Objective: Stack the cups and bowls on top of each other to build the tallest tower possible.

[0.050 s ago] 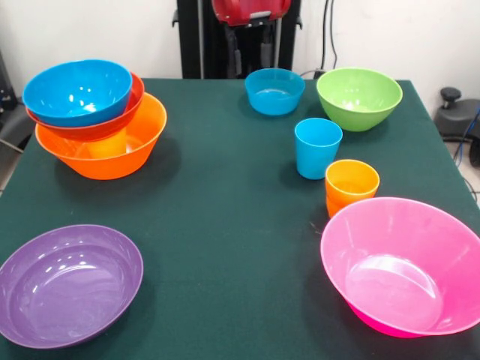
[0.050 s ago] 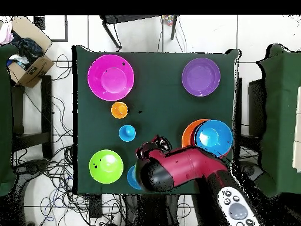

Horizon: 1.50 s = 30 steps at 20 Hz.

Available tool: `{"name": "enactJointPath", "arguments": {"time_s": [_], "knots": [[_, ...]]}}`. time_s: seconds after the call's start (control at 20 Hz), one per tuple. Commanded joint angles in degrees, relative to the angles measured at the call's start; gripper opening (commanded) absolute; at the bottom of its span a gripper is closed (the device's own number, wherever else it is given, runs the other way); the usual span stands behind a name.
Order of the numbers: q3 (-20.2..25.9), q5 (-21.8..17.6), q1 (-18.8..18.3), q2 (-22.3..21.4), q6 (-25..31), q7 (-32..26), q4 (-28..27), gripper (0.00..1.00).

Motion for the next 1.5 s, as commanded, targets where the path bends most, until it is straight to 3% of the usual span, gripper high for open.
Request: {"name": "enactJointPath", "arguments": {"time_s": [0.05, 0.35, 0.65, 0.85, 1.2, 1.3, 1.5], "knots": [[-3.59, -10.14, 2.39, 4.41, -5.94, 3.08, 6.30, 1.00], [-9.83, -16.54, 6.55, 8.96, -10.78, 6.45, 4.34, 1.00], [-13.21, -18.09, 8.13, 10.32, -12.26, 6.46, 3.01, 1.00], [-17.55, -19.80, 10.91, 13.81, -15.44, 7.28, 0.81, 1.00], [-23.48, -20.11, 14.42, 18.79, -19.93, 7.50, -2.22, 1.00], [-23.49, -20.09, 13.83, 19.41, -20.17, 6.69, -2.76, 1.00], [-26.83, -18.90, 16.89, 23.55, -23.56, 7.32, -6.21, 1.00]]}}
